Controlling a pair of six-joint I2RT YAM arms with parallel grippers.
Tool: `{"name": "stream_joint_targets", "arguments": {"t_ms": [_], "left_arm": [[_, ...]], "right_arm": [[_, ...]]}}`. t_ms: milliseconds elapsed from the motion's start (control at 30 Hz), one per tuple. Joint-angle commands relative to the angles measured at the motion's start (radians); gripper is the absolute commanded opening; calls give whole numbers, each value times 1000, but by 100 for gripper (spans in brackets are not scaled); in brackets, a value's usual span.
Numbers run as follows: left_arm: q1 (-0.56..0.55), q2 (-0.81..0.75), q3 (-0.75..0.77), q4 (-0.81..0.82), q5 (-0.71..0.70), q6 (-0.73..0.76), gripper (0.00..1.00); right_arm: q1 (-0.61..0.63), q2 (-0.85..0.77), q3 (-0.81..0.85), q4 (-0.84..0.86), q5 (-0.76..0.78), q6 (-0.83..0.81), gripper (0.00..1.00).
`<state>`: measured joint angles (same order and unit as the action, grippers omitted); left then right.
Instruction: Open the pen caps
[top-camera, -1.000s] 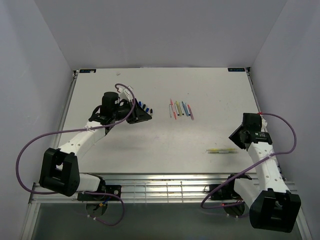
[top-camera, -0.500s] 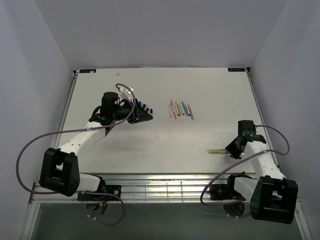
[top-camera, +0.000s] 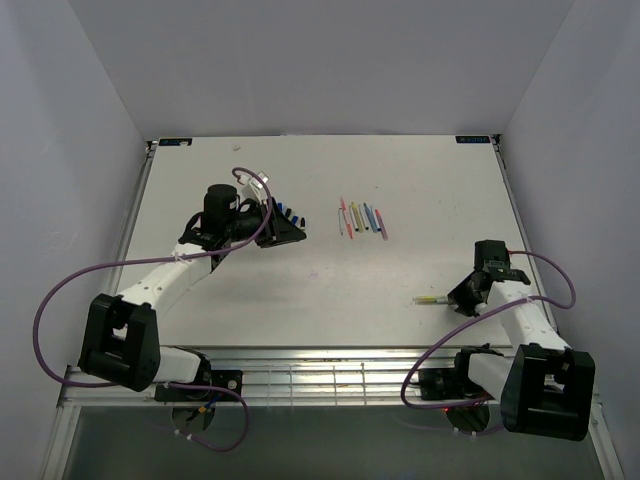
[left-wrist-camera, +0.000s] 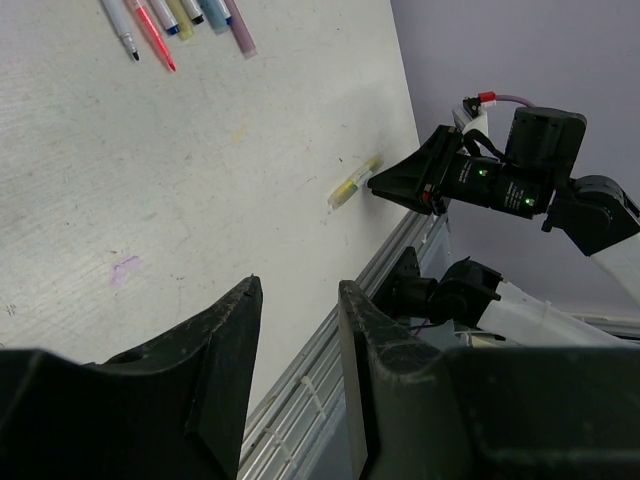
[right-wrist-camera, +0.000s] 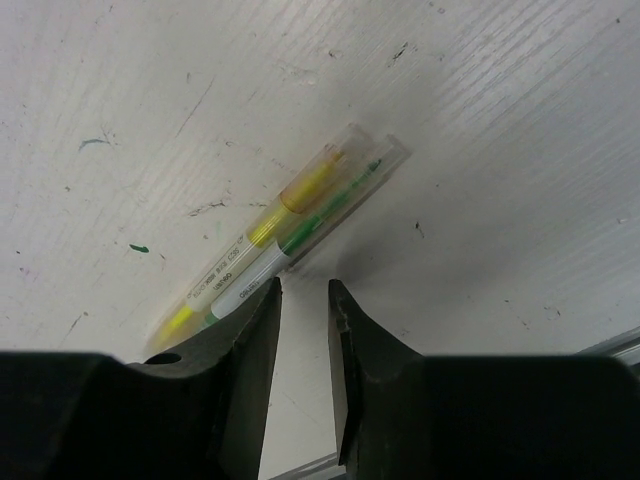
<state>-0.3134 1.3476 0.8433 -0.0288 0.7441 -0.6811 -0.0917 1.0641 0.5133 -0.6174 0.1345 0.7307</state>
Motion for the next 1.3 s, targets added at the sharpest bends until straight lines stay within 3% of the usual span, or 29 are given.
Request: {"name": "stream_joint_targets", "arguments": {"t_ms": [0,200,1267], "left_arm": [[2,-7,-18,20,15,6,47],[2,-1,-27,20,18,2,47],[2,7,-36,21,15,12,47]], "right_arm": [[-6,-19,5,18,-33,18,32],[-6,-62,-2,18,-42,19,36],[-8,92,-32,133,-44,42,33]]}}
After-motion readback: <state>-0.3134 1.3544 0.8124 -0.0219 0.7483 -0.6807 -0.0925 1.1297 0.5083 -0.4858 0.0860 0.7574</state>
